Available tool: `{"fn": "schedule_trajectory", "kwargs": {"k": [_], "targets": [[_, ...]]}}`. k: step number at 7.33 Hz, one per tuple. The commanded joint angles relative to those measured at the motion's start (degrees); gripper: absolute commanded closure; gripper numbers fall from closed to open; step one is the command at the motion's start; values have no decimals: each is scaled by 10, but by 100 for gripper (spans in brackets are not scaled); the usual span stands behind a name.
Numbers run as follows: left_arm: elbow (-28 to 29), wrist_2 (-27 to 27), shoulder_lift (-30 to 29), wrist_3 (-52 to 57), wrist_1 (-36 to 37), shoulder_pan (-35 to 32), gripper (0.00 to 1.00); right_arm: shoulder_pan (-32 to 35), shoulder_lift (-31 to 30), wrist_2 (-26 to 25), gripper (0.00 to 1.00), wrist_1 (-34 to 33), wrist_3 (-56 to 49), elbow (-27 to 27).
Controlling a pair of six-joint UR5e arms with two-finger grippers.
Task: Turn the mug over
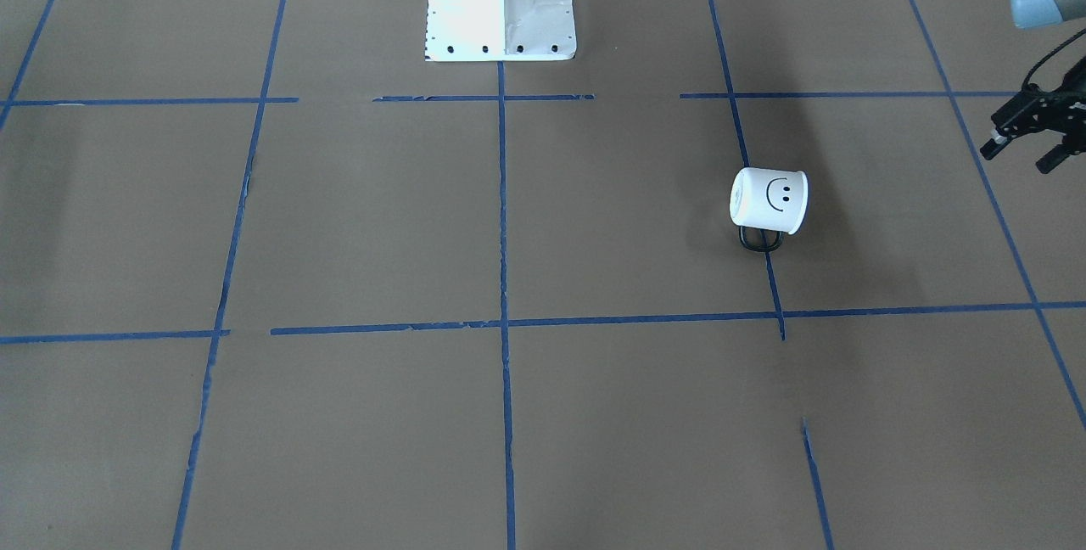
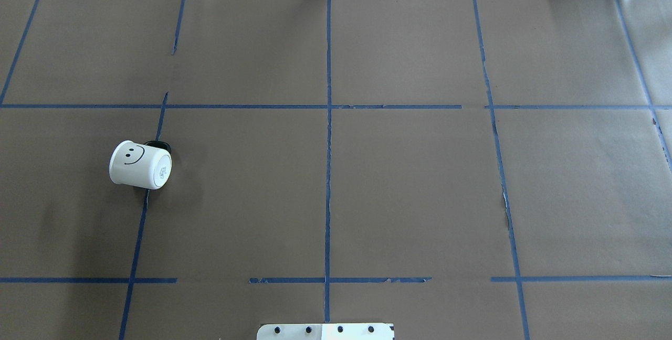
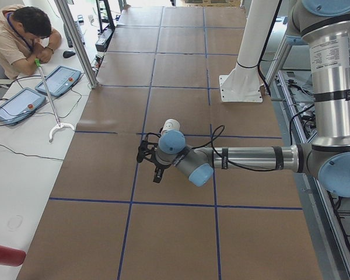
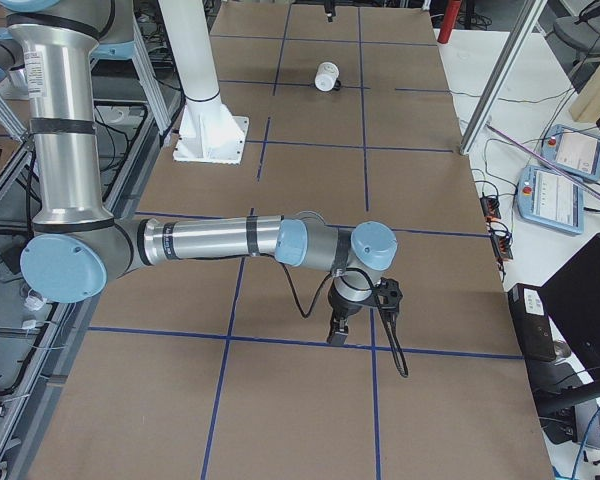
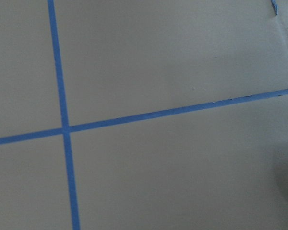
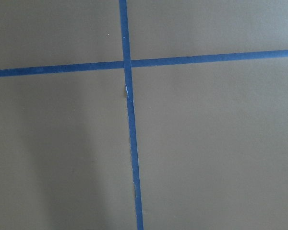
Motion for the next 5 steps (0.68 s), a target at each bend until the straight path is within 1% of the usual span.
{"fn": "schedule_trajectory", "kwargs": {"k": [1,2,3,4,5], "targets": [[27,27,33,-193,-221,77,0,0,0,0,0,0,0,0],[45,72,33,-246,-281,109,0,0,1,0,0,0,0,0],[55,154,30,-320,-334,168,0,0,0,0,0,0,0,0],[58,179,15,-348,-390,208,0,0,0,0,0,0,0,0],[77,176,-20,-364,-439,221,0,0,0,0,0,0,0,0]]}}
